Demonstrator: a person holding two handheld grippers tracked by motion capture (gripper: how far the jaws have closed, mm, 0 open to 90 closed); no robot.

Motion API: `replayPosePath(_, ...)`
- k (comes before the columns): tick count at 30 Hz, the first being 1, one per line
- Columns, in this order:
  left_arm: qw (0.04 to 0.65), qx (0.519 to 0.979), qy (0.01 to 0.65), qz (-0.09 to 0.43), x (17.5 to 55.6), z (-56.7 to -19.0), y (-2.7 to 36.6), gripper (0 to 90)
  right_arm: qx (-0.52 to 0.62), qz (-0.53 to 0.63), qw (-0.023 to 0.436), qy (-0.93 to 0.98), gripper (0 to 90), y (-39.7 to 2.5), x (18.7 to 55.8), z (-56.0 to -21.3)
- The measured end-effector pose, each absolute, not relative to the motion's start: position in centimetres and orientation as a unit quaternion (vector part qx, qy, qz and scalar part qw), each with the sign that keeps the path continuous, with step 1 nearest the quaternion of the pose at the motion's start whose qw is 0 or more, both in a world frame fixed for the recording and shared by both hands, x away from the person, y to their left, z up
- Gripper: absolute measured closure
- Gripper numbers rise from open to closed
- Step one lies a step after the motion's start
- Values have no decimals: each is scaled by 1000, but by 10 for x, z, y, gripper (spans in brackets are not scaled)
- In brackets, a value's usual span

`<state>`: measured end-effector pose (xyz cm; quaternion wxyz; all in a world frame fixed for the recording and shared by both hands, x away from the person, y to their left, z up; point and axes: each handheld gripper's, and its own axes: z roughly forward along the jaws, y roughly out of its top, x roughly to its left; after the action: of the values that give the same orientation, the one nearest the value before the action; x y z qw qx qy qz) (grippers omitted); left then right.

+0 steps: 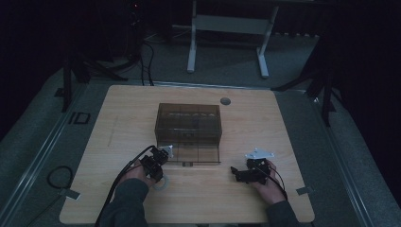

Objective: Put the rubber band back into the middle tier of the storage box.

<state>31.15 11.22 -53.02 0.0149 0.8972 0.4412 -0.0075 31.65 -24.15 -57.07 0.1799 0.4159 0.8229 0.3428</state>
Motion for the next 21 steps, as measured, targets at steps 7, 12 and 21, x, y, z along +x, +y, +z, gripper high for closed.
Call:
replayPosePath(7,21,901,432,-6,314,-530,109,822,416,343,180,823,115,-242,316,-571)
replayPosePath(12,29,902,430,-8,314,-529,107,823,416,343,180,823,115,-242,316,-571)
replayPosePath(21,50,899,435,-4,309,-517,112,823,416,343,180,823,115,-241,316,-571)
